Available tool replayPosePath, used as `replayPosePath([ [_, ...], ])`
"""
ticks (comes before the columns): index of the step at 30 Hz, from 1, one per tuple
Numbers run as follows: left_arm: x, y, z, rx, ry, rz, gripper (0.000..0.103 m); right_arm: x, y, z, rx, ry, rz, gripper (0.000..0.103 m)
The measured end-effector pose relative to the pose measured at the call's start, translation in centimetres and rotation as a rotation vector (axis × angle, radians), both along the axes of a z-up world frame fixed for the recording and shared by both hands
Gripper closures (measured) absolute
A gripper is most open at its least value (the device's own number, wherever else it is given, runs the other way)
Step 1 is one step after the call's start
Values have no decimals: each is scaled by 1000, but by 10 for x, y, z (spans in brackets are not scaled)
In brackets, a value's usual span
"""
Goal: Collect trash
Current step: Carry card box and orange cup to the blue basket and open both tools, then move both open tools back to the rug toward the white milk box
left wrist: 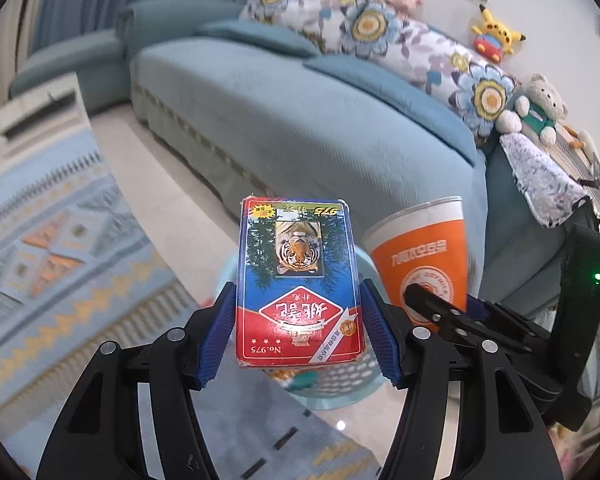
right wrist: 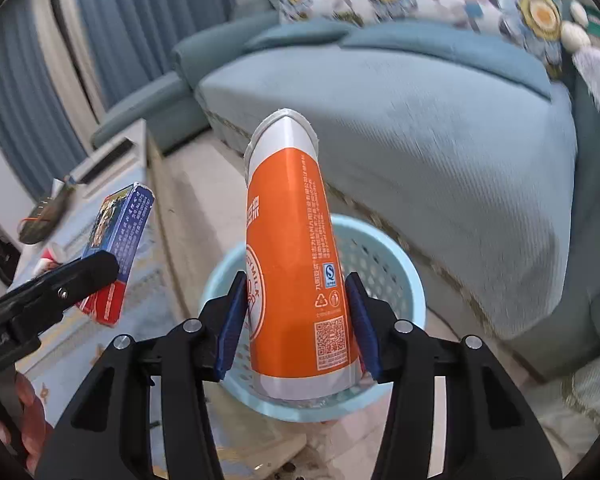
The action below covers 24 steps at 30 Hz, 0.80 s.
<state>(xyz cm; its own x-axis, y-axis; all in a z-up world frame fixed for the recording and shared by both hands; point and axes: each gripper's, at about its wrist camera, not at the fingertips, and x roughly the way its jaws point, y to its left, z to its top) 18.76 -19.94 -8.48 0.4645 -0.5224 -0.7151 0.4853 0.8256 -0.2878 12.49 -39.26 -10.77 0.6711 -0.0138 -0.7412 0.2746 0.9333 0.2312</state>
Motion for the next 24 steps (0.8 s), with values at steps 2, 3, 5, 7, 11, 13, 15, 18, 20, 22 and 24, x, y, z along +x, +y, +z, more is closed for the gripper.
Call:
replayPosePath([
  [2,4,-7,-13,2,32,-9,42,3,-3,-14,15,32,-17,55],
  [3,5,-10,-18,0,43,-11,38,5,-5,-18,22,42,-23,54],
  [5,7,-10,-25,-5,57,-8,32,8,-9,-27,35,60,-37,54],
  [7,6,-7,-26,-8,55,-5,26,12,-13,-30,43,73,-44,53],
  [11,5,6,-20,-8,37,4,25,12,-14,-30,52,72,-46,52],
  [13,3,17,-15,-20,27,13,25,12,-11,-25,50,63,-35,52],
  [15,2,29,-7,-40,13,25,25,9,-5,-20,44,50,-20,52],
  [18,-3,48,6,-56,-16,44,25,8,12,-6,13,26,20,52],
  [20,-7,64,15,-67,-34,61,27,9,27,4,-6,6,53,52],
  [22,-10,75,23,-71,-46,79,27,9,45,16,-10,-21,91,52],
  [24,-12,92,31,-68,-63,105,27,10,65,28,-27,-50,132,52],
])
